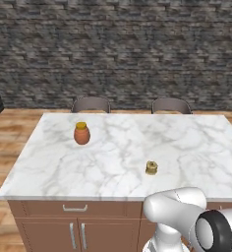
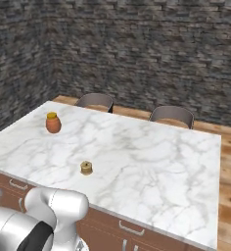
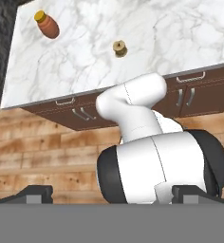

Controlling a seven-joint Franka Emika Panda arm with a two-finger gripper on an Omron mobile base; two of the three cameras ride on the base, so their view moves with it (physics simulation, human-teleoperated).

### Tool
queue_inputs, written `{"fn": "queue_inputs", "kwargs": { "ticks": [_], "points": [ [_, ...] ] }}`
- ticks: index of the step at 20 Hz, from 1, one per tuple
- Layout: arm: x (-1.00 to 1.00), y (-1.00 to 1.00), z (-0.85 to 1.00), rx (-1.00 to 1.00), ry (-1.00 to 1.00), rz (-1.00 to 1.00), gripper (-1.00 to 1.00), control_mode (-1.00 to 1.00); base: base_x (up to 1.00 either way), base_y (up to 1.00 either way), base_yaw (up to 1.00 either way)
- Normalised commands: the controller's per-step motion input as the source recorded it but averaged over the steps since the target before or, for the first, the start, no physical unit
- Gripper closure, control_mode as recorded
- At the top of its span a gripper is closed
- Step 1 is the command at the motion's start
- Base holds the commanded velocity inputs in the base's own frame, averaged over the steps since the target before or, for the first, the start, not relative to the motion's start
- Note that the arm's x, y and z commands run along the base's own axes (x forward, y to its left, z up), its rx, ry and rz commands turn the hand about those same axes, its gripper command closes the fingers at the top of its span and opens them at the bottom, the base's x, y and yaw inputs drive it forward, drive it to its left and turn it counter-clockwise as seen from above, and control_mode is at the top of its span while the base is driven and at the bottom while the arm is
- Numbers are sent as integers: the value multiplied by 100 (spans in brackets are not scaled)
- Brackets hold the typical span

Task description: Pick the candle and jar from the dining table and place them in the open cabinet. Close the cabinet after placing the objects.

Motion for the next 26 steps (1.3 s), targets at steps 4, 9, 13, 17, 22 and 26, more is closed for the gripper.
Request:
{"fn": "queue_inputs", "kwargs": {
  "ticks": [4,9,13,17,22,26],
  "points": [
    [31,-1,-3,0,1,0,-100,-100,0,0,0],
    [35,0,-10,-15,-12,1,-100,-100,0,0,0],
    [41,0,-23,-20,-22,5,-100,-100,0,0,0],
    [46,-1,-9,-9,-9,9,-100,-100,0,0,0],
    [44,-9,-3,0,2,14,-100,-100,0,0,0],
    [37,0,-30,0,5,13,-100,-100,0,0,0]
  ]
}}
